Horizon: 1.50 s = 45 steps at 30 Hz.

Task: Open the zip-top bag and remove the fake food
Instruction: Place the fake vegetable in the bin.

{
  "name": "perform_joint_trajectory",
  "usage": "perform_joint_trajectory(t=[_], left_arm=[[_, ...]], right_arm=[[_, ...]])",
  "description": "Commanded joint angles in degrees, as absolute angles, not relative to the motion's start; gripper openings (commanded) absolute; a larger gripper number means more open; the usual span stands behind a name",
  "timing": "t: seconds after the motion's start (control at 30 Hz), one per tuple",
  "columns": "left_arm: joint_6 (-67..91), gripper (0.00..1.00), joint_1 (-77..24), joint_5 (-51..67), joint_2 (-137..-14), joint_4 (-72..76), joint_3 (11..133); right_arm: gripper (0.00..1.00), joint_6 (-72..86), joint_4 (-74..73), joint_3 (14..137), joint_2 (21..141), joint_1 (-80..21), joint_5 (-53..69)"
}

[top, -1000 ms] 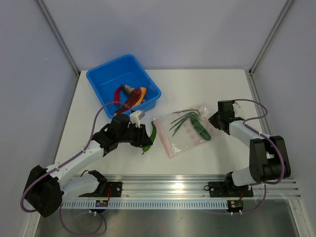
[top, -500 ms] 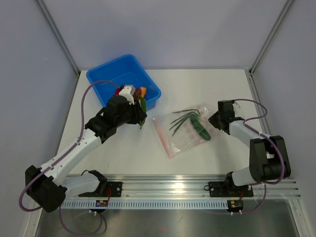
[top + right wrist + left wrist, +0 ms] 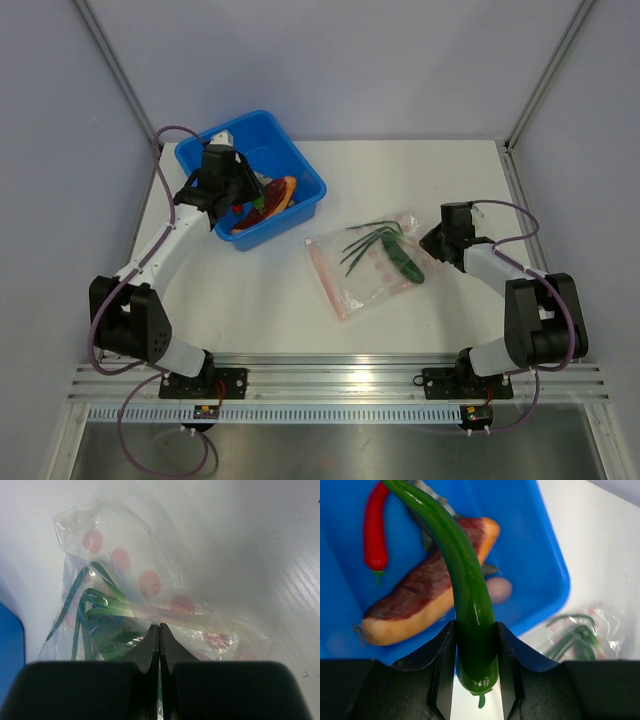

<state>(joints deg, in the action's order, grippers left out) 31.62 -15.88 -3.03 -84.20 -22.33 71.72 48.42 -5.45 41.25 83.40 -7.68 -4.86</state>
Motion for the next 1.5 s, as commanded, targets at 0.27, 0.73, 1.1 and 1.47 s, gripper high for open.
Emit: perform_joint_trajectory(t=[0.27,0.73,1.1,1.47], left_arm=[[33.75,0.34,-6.24,-3.95,-94.12,-19.59,80.85],[32.78,0.57,-5.71,-3.78,-96.15,-21.97,81.3],[33.31,0.6,-10.89,3.41,-82.89,-13.56,64.44],[34.54,0.53,-26.26,3.87,-66.46,-2.13,44.94]], right_arm=[[0.0,48.6,-2.99,41.49,82.71,-7.3,-3.52],[0.0,48.6,-2.72,41.31,82.62,-7.29,-3.34],[0.0,48.52,-2.64,41.4,82.79,-7.29,-2.81],[0.0,48.43,-2.81,41.05,82.0,-7.29,-3.25]])
